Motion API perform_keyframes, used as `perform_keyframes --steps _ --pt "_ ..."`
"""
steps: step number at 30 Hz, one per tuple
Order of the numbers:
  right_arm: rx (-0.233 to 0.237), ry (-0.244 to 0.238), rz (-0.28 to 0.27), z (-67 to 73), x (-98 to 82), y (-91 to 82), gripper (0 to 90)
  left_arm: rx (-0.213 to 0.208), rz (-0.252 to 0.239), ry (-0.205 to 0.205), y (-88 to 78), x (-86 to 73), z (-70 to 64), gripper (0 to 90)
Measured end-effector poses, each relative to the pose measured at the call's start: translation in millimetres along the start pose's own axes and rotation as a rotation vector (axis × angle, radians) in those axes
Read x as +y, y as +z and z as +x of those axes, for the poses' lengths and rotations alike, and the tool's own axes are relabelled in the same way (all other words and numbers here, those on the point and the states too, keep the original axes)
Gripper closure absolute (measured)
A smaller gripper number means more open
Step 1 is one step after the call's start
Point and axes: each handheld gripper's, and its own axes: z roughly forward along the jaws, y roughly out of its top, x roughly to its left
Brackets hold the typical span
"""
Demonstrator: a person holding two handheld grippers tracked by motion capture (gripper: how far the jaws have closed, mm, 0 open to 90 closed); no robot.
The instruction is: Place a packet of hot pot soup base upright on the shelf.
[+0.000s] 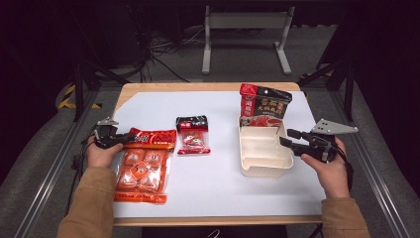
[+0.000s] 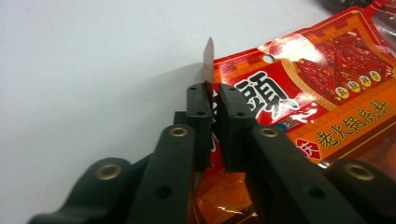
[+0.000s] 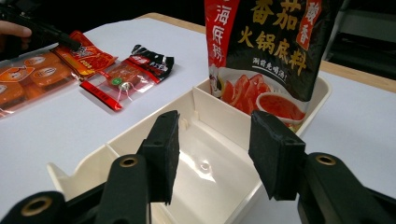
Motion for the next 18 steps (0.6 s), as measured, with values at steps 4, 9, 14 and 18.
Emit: perform_keyframes --steps 4,9,14,18 --pt "0.008 0.000 0.005 -0.1 0.2 -0.5 59.7 0.014 -0.009 0.004 -5.1 3.2 -2.8 89.3" --pt "0.027 -0.012 -0.008 2.0 3.4 -2.3 66.6 0.012 -0.024 -0.012 -15.9 6.7 -5.3 90.0" --pt "0.032 -0.017 -0.019 4.6 5.3 -3.3 67.3 0.006 -0.038 -0.030 -24.3 8.0 -6.1 90.0" --pt "0.035 -0.024 -0.015 5.8 6.6 -3.1 67.1 -0.009 -0.081 -0.054 -38.1 12.2 -9.8 90.0"
